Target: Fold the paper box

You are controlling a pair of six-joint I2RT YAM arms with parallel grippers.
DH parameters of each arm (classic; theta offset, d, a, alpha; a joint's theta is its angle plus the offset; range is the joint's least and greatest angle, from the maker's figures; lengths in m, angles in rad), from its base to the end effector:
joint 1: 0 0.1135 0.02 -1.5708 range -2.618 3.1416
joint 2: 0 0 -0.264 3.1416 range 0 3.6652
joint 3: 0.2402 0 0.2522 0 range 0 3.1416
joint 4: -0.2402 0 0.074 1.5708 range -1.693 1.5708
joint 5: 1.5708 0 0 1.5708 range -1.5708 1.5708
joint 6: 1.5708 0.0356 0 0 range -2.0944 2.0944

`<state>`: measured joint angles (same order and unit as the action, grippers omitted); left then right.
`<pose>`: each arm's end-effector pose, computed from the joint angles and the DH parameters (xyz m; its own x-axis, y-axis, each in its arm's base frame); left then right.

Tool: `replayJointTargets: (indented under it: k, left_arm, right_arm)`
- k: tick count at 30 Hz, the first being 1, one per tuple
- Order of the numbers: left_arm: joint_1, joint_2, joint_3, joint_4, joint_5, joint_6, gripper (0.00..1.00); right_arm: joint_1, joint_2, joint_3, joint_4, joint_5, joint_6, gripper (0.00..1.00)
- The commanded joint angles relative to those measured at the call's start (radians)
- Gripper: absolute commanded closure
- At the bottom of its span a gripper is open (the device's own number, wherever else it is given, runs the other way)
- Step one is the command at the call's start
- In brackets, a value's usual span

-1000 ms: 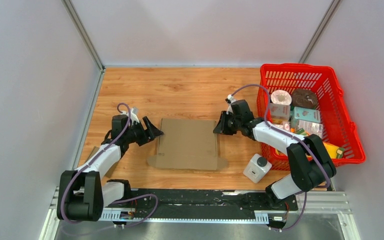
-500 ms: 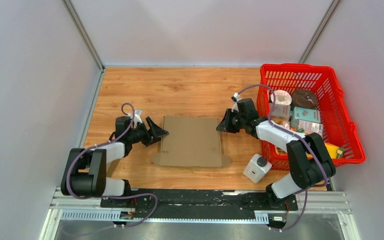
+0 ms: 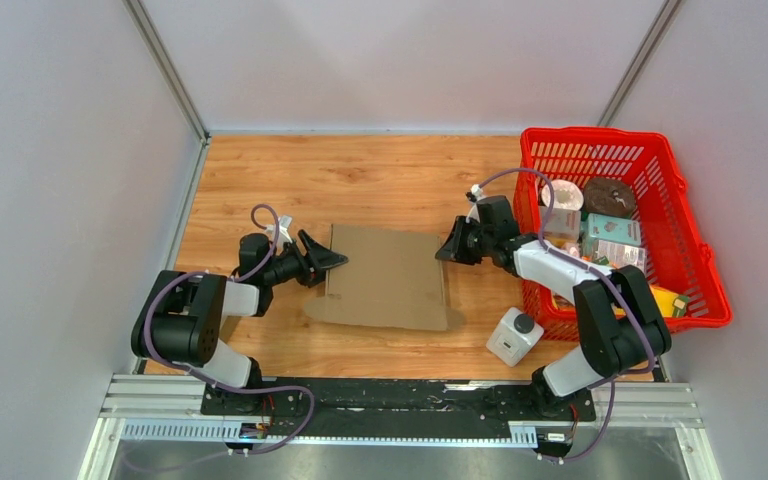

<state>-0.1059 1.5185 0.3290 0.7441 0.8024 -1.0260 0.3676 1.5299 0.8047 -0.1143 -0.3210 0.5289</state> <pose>0.2381 -0.0511 0.1296 -0.8367 -0.5088 -0.2028 0.0061 0.3616 -0.9323 0.2799 0.1198 0.1795 -0.8710 0.1777 -0.4581 -0.1137 0.8341 0.5397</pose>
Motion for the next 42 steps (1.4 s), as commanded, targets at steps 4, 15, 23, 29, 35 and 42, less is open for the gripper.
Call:
replayJointTargets:
  k: [4, 15, 23, 29, 35, 42]
  left_arm:
    - [-0.032, -0.003, -0.004, 0.284, 0.07, -0.189, 0.48]
    - [0.011, -0.17, 0.013, -0.153, 0.041, -0.168, 0.55]
    - [0.02, -0.439, 0.212, -0.92, -0.068, 0.032, 0.51]
    - [0.023, -0.448, 0.181, -0.984, -0.016, -0.043, 0.52]
    - [0.037, -0.515, 0.122, -0.97, -0.006, -0.114, 0.52]
    - [0.051, -0.546, 0.107, -0.994, 0.006, -0.126, 0.52]
  right_arm:
    - [0.06, -0.036, -0.009, -0.223, 0.154, -0.067, 0.53]
    - [0.448, -0.416, 0.241, -0.573, 0.468, -0.316, 0.0]
    - [1.074, -0.231, 0.241, -0.311, 0.969, -0.714, 0.0]
    - [1.186, -0.117, 0.211, -0.101, 1.147, -0.866, 0.0]
    - [1.203, 0.022, 0.211, 0.001, 1.139, -0.906, 0.0]
    - [1.202, 0.145, 0.173, 0.235, 1.301, -1.015, 0.0]
